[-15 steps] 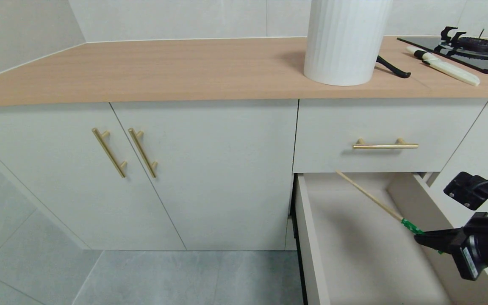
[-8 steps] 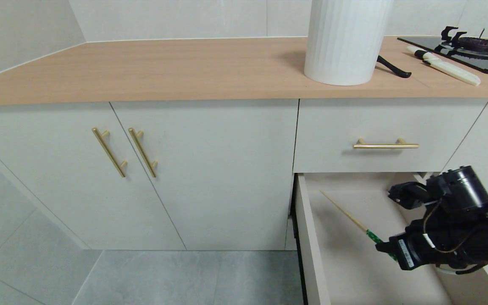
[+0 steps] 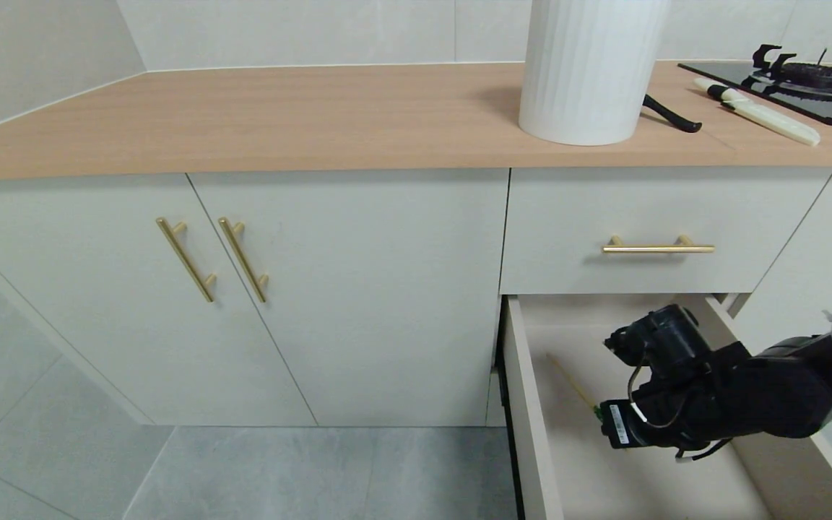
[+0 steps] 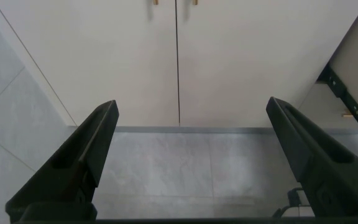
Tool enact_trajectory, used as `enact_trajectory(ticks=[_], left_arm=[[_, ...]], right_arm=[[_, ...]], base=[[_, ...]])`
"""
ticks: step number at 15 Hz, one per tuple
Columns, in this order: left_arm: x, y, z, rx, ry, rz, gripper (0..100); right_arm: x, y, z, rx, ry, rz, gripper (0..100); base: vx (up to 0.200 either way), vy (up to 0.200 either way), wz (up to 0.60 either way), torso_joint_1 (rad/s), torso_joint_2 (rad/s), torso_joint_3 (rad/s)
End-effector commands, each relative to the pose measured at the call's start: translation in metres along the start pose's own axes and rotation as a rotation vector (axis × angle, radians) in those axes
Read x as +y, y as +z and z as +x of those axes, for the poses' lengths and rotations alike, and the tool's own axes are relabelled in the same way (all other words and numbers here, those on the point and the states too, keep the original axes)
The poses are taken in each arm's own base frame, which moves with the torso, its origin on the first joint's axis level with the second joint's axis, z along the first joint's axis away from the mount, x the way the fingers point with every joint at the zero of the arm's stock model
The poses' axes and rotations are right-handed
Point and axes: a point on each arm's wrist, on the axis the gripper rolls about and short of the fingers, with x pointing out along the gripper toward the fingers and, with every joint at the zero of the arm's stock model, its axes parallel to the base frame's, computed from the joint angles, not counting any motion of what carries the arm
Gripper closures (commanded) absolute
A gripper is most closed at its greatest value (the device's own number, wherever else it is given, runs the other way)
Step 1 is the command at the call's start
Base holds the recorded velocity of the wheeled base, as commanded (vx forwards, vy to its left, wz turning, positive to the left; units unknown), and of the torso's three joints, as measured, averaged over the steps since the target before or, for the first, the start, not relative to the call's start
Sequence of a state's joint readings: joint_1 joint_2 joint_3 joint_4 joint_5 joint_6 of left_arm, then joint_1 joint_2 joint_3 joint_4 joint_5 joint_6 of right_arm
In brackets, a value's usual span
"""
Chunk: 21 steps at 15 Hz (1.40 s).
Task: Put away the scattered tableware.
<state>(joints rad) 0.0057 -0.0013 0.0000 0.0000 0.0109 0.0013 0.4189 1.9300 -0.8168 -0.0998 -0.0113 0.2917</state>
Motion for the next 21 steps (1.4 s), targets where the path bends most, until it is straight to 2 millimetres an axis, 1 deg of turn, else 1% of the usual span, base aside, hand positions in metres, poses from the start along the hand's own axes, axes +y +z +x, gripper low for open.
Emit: enact_trajectory(ticks=[1, 2, 3, 4, 5, 7, 14, 15, 18, 19, 21], left_arm=[[0.000, 0.000, 0.000, 0.001, 0.002, 0.000, 0], [0.000, 0.000, 0.000, 0.001, 0.000, 0.000, 0], [0.000, 0.000, 0.000, 0.001, 0.000, 0.000, 0], [0.000, 0.000, 0.000, 0.001, 0.000, 0.000, 0], [0.000, 0.000, 0.000, 0.001, 0.000, 0.000, 0], [0.000, 0.000, 0.000, 0.000, 0.002, -0.001, 0], [0.000, 0.000, 0.000, 0.000, 0.000, 0.000, 0], [0.000, 0.000, 0.000, 0.001, 0.002, 0.000, 0], [0.000, 0.000, 0.000, 0.000, 0.000, -0.001, 0], [0.000, 0.000, 0.000, 0.001, 0.000, 0.000, 0], [0.000, 0.000, 0.000, 0.001, 0.000, 0.000, 0]], right_arm=[[-0.002, -0.009, 0.032, 0.072, -0.030, -0.001, 100], [-0.002, -0.010, 0.038, 0.073, -0.040, -0.002, 100], [-0.004, -0.013, 0.052, 0.070, -0.079, -0.003, 100], [-0.004, -0.013, 0.052, 0.070, -0.079, -0.003, 100], [-0.006, -0.016, 0.062, 0.074, -0.111, -0.005, 100], [-0.006, -0.017, 0.065, 0.080, -0.114, -0.006, 100], [-0.006, -0.015, 0.063, 0.069, -0.112, -0.002, 100], [-0.006, -0.015, 0.062, 0.069, -0.112, -0.002, 0], [-0.005, -0.015, 0.061, 0.061, -0.108, -0.003, 0], [-0.005, -0.014, 0.057, 0.045, -0.107, -0.004, 0], [-0.004, -0.007, 0.035, -0.016, -0.097, -0.001, 0]], base=[[0.000, 0.000, 0.00, 0.000, 0.00, 0.000], [0.000, 0.000, 0.00, 0.000, 0.00, 0.000], [0.000, 0.000, 0.00, 0.000, 0.00, 0.000], [0.000, 0.000, 0.00, 0.000, 0.00, 0.000], [0.000, 0.000, 0.00, 0.000, 0.00, 0.000], [0.000, 0.000, 0.00, 0.000, 0.00, 0.000], [0.000, 0.000, 0.00, 0.000, 0.00, 0.000], [0.000, 0.000, 0.00, 0.000, 0.00, 0.000], [0.000, 0.000, 0.00, 0.000, 0.00, 0.000], [0.000, 0.000, 0.00, 0.000, 0.00, 0.000], [0.000, 0.000, 0.00, 0.000, 0.00, 0.000]])
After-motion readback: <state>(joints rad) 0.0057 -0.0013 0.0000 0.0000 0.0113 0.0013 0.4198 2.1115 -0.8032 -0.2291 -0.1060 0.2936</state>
